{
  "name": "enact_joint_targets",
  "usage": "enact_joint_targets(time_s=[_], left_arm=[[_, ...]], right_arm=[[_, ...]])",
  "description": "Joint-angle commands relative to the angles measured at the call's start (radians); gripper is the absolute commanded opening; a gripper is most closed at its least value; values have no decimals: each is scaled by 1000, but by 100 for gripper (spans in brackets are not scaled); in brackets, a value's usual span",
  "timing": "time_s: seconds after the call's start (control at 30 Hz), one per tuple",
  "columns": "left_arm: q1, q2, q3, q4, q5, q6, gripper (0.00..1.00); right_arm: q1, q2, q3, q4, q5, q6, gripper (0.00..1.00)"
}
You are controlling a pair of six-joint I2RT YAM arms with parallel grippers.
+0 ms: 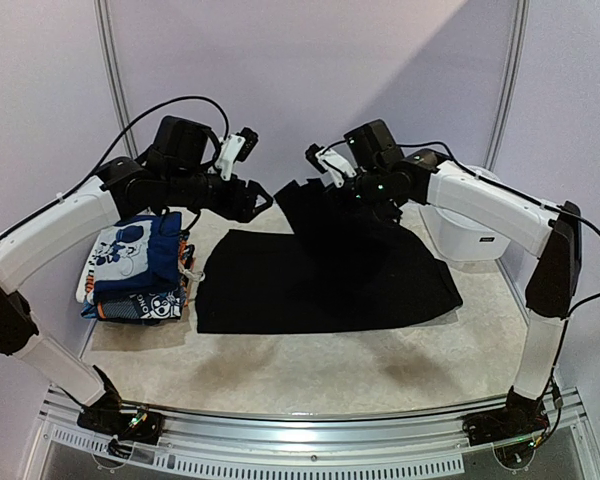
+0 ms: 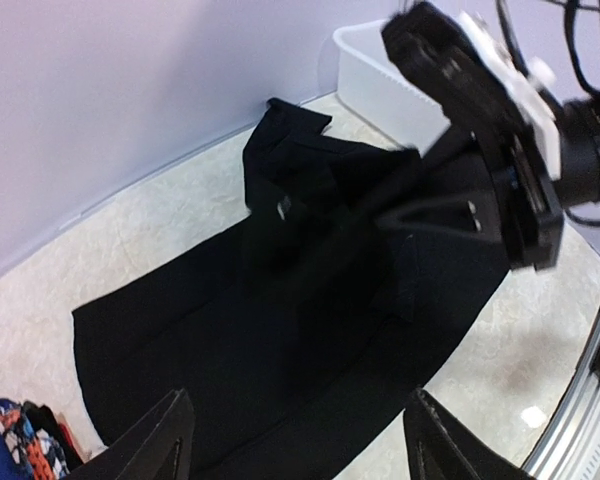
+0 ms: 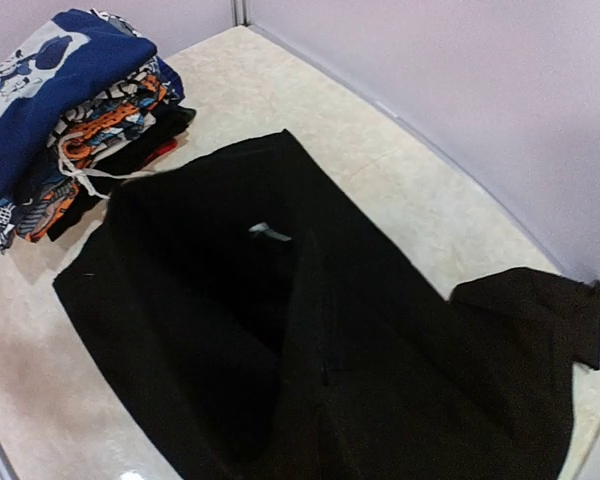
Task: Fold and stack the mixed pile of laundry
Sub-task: Fold the flattened shirt at the center of the board.
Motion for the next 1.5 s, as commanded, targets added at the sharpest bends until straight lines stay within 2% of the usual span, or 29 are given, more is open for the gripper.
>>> enact_joint_targets(time_s=[0.0,0.27,0.53,0.8,0.93,1.1,1.47], left_arm=[[19,-35,-27,-87,-13,-66,71],[30,-64,-65,-167,11,-156,68],[75,-18,-32,-342,65,-291,67],[148,51,-36,-379,139,-645,66],[177,63,-32,-384,131,-739,65],[200,71,-61,-342,157,-772,62],[210,34,-127,-345,133,-770,61]], right_arm=[[34,66,14,-38,-94,143,0],[56,179,63,-59,-182,266,0],[70,293,149,-85,-231,385,0],[78,371,162,8,-306,534,0],[101,411,162,77,-347,578,0],[108,446,164,142,-374,643,0],[113,503,186,171,-420,735,0]])
